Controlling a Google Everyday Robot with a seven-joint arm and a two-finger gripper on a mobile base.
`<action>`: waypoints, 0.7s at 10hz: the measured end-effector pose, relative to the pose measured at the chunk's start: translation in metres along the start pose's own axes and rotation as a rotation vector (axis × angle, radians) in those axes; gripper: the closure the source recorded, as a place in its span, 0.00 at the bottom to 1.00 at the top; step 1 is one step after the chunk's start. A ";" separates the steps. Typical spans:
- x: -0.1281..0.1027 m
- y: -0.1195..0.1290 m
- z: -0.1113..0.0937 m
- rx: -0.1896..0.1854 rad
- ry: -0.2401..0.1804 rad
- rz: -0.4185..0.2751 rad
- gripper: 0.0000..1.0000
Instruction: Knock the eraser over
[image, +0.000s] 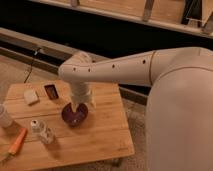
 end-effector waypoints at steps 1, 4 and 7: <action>-0.001 0.001 -0.002 -0.001 -0.006 -0.012 0.35; -0.011 0.016 -0.015 0.020 -0.040 -0.104 0.35; -0.019 0.031 -0.027 0.015 -0.063 -0.152 0.35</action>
